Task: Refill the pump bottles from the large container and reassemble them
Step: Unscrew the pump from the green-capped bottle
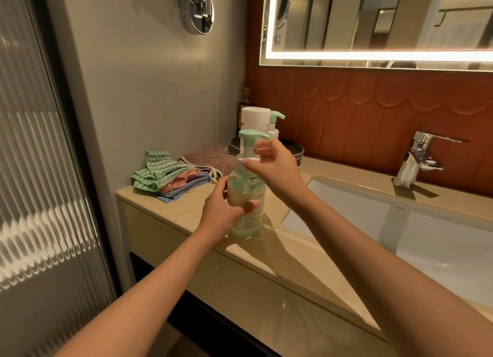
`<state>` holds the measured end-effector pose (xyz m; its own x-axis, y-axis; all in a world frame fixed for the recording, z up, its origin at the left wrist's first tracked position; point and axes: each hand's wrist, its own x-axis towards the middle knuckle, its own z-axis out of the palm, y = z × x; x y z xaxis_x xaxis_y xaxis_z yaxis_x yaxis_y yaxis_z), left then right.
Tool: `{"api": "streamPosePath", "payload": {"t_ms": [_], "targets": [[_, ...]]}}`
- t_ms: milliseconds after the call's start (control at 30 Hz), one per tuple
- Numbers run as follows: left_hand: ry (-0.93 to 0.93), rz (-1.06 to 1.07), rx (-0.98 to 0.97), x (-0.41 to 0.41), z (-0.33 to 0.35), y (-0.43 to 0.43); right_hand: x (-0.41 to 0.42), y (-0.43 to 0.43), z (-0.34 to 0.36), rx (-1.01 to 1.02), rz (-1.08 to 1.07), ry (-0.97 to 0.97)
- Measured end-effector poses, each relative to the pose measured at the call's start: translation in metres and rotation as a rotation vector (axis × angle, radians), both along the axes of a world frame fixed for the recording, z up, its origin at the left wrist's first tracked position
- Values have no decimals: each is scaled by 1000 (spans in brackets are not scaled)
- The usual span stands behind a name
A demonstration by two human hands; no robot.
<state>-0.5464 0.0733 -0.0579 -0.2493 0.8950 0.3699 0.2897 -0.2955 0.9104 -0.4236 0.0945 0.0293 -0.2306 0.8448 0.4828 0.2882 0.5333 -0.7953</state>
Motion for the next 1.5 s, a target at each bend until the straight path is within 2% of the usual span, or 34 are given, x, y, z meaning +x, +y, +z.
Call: {"api": "streamPosePath", "payload": {"t_ms": [133,367,567,733,833,1067,1333,1500], "targets": [[-16,-12,3,0,0,0,2,-5,1,-65,114,-2],[-10,-9,-1,1,2,0,-4,-3,1,29,-71,-69],[-45,-9,-3,0,-1,2,-2,-10,2,-30,65,-38],[-34,3,-7,1,0,1,-4,-9,3,126,-148,-225],[-13,8,-10,1,1,1,-6,-7,5,141,-187,-234],[-68,-1,-41,1,1,1,1,-11,5,100,-51,-224],[-36,-1,-39,2,4,-2,-4,-7,8,129,-169,-246],[-37,-14,-23,2,5,-3,4,-7,9,35,-8,-247]]}}
